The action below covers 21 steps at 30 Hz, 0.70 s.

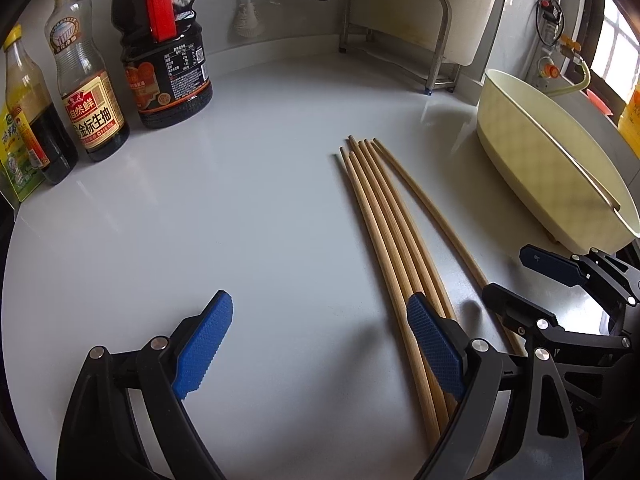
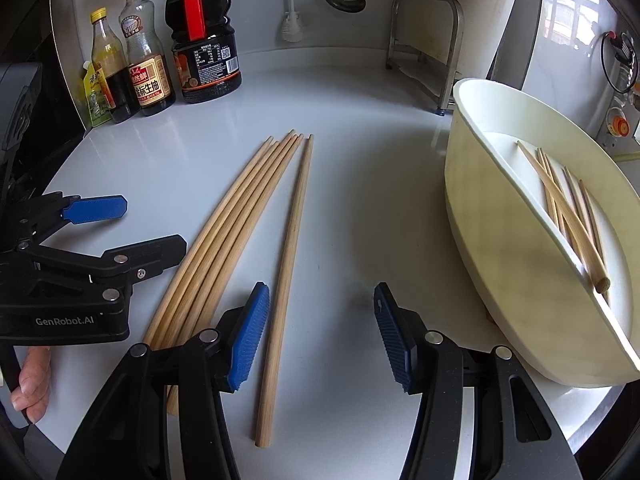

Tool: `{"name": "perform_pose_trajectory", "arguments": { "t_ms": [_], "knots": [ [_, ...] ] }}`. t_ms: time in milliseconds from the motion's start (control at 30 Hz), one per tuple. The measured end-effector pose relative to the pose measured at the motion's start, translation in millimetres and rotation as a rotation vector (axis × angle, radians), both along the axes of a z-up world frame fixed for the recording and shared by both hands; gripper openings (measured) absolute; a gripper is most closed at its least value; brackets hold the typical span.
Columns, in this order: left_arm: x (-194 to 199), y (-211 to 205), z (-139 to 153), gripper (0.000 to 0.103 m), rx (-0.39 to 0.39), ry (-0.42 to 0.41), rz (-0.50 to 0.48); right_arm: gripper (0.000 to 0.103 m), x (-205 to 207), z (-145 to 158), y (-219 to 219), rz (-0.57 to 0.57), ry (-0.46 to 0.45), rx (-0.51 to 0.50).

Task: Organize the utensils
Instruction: 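Push one chopstick out of the bundle with the left tool while the right tool separates another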

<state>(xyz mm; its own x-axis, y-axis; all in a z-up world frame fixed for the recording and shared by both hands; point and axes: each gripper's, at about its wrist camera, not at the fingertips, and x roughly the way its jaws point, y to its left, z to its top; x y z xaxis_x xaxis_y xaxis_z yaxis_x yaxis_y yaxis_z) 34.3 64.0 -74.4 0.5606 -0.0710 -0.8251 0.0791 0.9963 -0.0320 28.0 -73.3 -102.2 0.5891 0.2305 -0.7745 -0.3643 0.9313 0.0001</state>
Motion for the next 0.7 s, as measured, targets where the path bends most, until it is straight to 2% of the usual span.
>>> {"name": "perform_pose_trajectory", "arguments": {
  "t_ms": [500,700],
  "knots": [
    [-1.4,-2.7,-6.3,0.094,0.055,0.013,0.004,0.052,2.6,-0.2,-2.9,-0.006,0.006,0.001],
    [1.6,3.4,-8.3,0.095,0.072,0.031,0.037,0.052,3.1,0.7,-2.8,-0.001,0.003,0.004]
  ]
}}
